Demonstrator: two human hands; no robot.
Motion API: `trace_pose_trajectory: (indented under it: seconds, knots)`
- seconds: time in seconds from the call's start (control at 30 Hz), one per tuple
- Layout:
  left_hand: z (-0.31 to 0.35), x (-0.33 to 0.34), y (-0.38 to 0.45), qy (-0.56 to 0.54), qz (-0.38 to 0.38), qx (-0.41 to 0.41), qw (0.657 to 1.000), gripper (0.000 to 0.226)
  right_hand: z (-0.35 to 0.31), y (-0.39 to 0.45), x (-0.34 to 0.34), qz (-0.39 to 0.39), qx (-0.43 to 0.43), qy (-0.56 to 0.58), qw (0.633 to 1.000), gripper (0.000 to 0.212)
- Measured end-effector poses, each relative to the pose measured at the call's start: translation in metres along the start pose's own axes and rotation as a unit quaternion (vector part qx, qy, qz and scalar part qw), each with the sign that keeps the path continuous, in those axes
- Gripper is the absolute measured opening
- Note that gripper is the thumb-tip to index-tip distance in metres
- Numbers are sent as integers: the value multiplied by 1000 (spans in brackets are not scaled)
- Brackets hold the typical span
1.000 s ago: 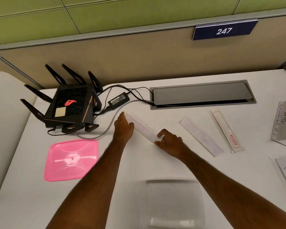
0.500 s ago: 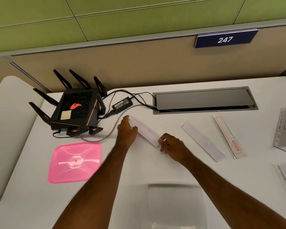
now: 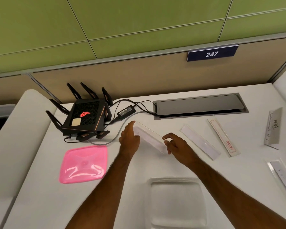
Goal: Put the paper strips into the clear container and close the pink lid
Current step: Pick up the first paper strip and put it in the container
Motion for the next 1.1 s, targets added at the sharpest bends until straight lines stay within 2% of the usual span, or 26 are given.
trace_pose_trajectory:
  seconds: [0.23,0.53,0.77,1.1]
  knots:
    - [16,-16,-32,39,13,47,998,74,-9,-26,-22,35,19,85,996,21]
    - [24,-29,-64,129,29,126,983,75,-21,-62,-43,25,78,217,973,27]
    - [31,-37,-84,157,41,182,970,77,-17,-87,-54,-17,135,280,950,32]
    - [43,-45,-113,118,57,275,953,70,2,-113,-61,-100,206,412,882,33]
Point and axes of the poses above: each hand's wrist, its own y-axis towards the middle knuckle, its own x-axis out of the palm, z = x × y, the point moved 8 cm from there along y, towards the middle knuckle, and after that the axes turned 8 degrees about z, right-handed, at the moved point
